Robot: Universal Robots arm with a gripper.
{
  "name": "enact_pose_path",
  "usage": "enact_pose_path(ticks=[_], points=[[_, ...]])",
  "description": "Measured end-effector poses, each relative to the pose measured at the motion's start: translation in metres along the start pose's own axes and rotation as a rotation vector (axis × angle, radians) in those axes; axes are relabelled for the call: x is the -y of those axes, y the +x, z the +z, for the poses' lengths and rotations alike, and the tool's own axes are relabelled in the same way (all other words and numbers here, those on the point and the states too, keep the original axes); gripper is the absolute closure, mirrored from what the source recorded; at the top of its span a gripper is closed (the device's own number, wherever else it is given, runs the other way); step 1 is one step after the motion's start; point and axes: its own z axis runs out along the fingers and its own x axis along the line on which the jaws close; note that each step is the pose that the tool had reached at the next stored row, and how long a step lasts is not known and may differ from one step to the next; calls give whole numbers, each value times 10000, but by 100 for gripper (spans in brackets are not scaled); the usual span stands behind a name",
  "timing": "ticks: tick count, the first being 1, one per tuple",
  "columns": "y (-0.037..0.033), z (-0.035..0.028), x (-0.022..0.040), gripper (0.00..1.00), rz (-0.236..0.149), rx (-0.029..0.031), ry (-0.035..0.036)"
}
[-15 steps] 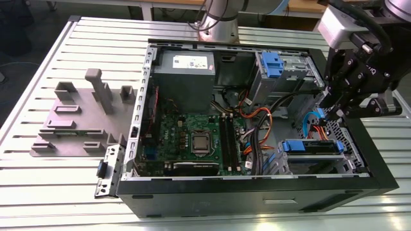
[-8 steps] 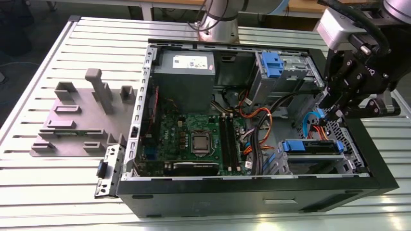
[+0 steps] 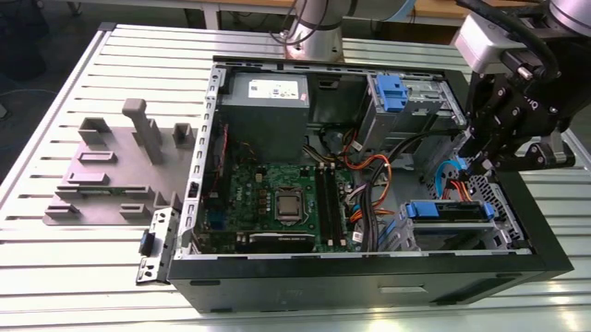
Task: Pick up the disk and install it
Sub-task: 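Insert the second disk wire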
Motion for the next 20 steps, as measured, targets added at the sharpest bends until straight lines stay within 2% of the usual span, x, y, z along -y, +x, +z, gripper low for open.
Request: enact_pose_path(ticks=[3, 4, 7, 16, 20], points=[[-6, 8, 2, 67, -4, -69, -15], [-10, 16, 4, 67, -8, -138, -30], [-18, 25, 6, 67, -11, -192, -43], [-43, 63, 6, 67, -11, -205, -73], [-59, 83, 6, 67, -11, -230, -81]])
